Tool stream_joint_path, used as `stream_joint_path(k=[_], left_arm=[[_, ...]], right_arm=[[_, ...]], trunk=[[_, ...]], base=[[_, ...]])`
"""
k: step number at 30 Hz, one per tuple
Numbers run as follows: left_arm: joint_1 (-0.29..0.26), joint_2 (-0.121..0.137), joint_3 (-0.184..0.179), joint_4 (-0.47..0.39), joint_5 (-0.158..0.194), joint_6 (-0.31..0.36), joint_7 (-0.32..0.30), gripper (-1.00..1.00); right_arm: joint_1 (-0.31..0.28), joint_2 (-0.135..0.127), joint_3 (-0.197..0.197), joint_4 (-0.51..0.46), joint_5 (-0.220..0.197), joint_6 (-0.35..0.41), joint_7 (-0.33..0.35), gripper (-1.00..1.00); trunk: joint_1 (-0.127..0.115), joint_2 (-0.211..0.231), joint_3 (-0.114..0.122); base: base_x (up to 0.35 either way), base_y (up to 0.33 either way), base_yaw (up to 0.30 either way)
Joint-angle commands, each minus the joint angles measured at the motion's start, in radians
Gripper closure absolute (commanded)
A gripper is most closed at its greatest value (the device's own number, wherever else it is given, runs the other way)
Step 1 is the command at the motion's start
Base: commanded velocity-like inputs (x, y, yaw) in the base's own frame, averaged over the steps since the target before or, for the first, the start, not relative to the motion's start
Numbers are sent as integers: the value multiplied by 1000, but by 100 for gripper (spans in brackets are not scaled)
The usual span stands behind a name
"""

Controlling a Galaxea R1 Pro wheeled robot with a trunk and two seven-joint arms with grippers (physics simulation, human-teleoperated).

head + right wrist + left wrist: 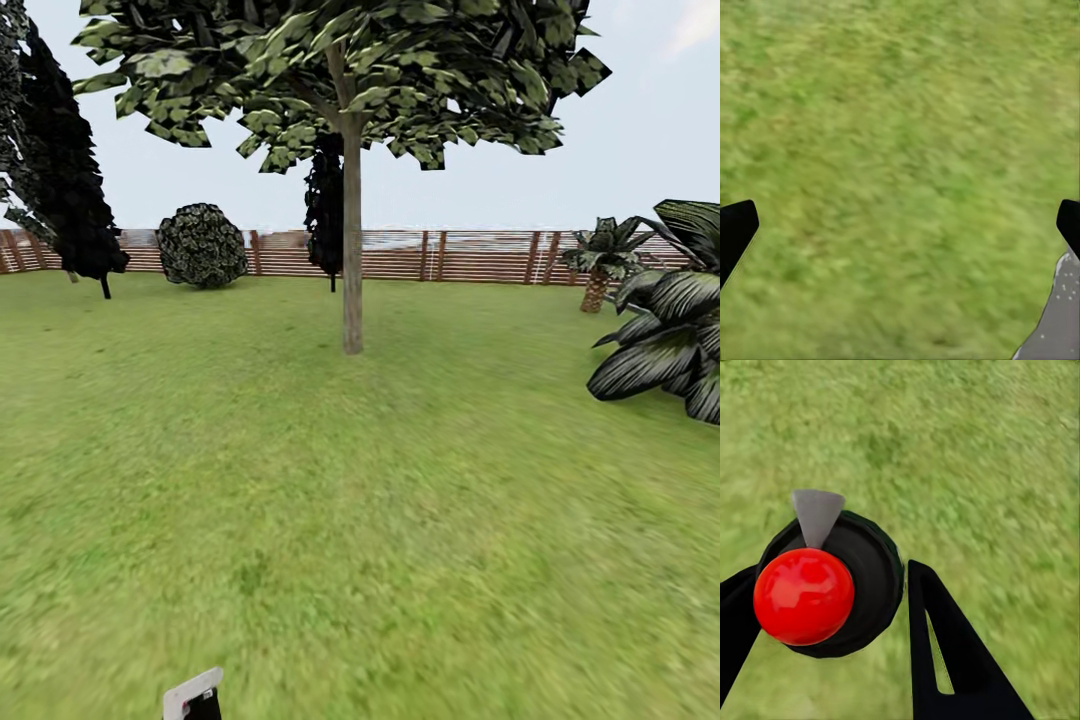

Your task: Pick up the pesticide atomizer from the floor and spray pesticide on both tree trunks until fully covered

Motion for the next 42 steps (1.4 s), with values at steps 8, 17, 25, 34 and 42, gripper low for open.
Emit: stream_joint_path(k=[8, 17, 25, 34, 42], left_arm=[[0, 1, -8, 0, 6, -4, 7, 100], [0, 1, -8, 0, 5, -4, 7, 100], [0, 1, -8, 0, 5, -4, 7, 100], [0, 1, -7, 1, 5, -4, 7, 100], [0, 2, -9, -3, 6, -4, 7, 100]], right_arm=[[0, 0, -3, 1, -2, -4, 5, -100], [0, 0, -3, 1, -1, -4, 5, -100], [0, 0, -2, 1, -1, -4, 5, -100], [0, 0, -2, 1, -1, -4, 5, -100], [0, 0, -1, 1, -1, -4, 6, -100]], trunk=[[1, -1, 0], [1, -1, 0], [1, -1, 0], [1, -1, 0], [1, -1, 0]], base=[[334, 0, 0], [334, 0, 0], [334, 0, 0], [334, 0, 0], [334, 0, 0]])
